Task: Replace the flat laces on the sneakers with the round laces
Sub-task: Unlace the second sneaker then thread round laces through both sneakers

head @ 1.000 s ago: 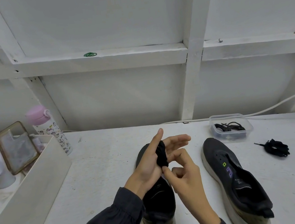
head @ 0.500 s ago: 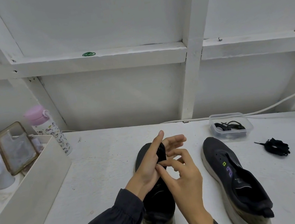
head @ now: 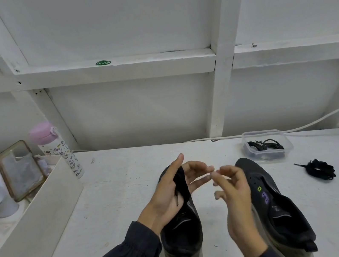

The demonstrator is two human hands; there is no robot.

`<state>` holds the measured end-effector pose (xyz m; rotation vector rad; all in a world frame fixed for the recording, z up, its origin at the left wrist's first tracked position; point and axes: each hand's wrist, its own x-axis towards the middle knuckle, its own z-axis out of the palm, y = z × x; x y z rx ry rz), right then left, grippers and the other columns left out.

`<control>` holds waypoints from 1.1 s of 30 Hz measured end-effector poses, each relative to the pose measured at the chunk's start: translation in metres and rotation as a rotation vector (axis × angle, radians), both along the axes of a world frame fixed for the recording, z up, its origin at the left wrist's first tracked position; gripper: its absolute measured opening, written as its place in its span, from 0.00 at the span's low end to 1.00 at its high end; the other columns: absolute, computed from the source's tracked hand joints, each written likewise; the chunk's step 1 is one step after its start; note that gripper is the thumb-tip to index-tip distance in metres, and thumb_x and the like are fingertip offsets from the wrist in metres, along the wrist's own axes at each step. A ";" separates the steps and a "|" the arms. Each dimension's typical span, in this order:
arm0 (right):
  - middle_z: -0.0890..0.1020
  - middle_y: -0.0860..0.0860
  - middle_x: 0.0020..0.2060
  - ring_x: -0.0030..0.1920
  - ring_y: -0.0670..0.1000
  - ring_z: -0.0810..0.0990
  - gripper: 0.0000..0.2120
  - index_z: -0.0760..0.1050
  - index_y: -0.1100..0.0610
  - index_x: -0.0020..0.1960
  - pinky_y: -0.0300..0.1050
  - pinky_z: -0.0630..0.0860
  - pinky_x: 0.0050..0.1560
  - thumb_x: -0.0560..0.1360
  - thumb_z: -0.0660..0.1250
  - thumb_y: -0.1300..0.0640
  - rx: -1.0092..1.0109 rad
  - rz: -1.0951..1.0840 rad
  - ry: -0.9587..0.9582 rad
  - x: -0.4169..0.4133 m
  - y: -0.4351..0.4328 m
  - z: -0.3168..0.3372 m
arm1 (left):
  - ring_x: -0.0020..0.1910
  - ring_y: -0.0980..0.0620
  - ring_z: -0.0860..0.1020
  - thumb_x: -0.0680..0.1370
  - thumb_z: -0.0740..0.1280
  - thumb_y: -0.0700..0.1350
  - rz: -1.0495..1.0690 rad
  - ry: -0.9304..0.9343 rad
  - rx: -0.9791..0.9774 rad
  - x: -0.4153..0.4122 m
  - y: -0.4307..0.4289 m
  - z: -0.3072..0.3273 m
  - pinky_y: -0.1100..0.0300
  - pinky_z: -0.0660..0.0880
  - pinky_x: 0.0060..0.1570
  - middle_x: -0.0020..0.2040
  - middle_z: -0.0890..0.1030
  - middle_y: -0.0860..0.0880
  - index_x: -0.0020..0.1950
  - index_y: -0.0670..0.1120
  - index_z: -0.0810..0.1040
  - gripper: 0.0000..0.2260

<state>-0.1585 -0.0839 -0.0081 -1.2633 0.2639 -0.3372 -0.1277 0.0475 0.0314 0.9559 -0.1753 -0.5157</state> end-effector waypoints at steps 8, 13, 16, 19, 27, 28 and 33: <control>0.79 0.58 0.60 0.63 0.55 0.77 0.31 0.78 0.65 0.62 0.53 0.64 0.69 0.73 0.68 0.39 0.704 0.925 0.083 0.020 -0.017 0.017 | 0.56 0.44 0.80 0.78 0.60 0.63 -0.298 -0.101 -0.053 -0.006 0.004 0.024 0.54 0.73 0.61 0.50 0.83 0.42 0.48 0.39 0.82 0.27; 0.78 0.62 0.48 0.47 0.56 0.79 0.29 0.81 0.61 0.57 0.49 0.78 0.51 0.65 0.78 0.42 0.276 1.070 0.167 0.036 -0.018 0.019 | 0.50 0.46 0.82 0.78 0.57 0.65 -0.486 -0.151 0.112 -0.013 0.006 0.016 0.55 0.75 0.58 0.47 0.84 0.42 0.53 0.33 0.78 0.33; 0.82 0.56 0.44 0.45 0.53 0.82 0.21 0.81 0.59 0.55 0.47 0.78 0.52 0.68 0.77 0.46 0.134 1.130 0.109 0.042 -0.017 0.025 | 0.46 0.50 0.83 0.75 0.59 0.69 -0.514 -0.092 0.159 -0.013 0.009 0.017 0.61 0.77 0.53 0.42 0.85 0.44 0.50 0.33 0.78 0.36; 0.83 0.56 0.46 0.47 0.53 0.82 0.24 0.79 0.63 0.57 0.45 0.78 0.53 0.67 0.78 0.49 0.128 1.150 0.073 0.046 -0.016 0.023 | 0.42 0.52 0.83 0.70 0.60 0.73 -0.540 -0.053 0.193 -0.013 0.008 0.022 0.63 0.77 0.49 0.38 0.85 0.45 0.38 0.40 0.85 0.36; 0.83 0.56 0.41 0.42 0.52 0.83 0.25 0.82 0.61 0.48 0.42 0.79 0.48 0.58 0.83 0.49 0.183 1.049 0.072 0.047 -0.012 0.011 | 0.42 0.47 0.80 0.66 0.59 0.78 -0.515 0.005 0.225 -0.005 0.005 0.005 0.54 0.71 0.61 0.34 0.83 0.43 0.32 0.40 0.84 0.41; 0.82 0.56 0.40 0.42 0.51 0.83 0.24 0.82 0.61 0.48 0.42 0.79 0.48 0.58 0.84 0.49 0.196 1.050 0.075 0.046 -0.011 0.011 | 0.41 0.48 0.80 0.65 0.59 0.79 -0.500 0.009 0.229 -0.005 0.005 0.003 0.54 0.71 0.61 0.33 0.83 0.43 0.31 0.41 0.84 0.40; 0.82 0.53 0.35 0.36 0.50 0.82 0.21 0.83 0.58 0.43 0.41 0.79 0.43 0.57 0.84 0.49 0.248 1.022 0.041 0.044 -0.008 0.013 | 0.38 0.52 0.82 0.62 0.62 0.79 -0.467 0.018 0.202 -0.005 0.006 0.007 0.60 0.77 0.52 0.31 0.83 0.46 0.34 0.42 0.85 0.39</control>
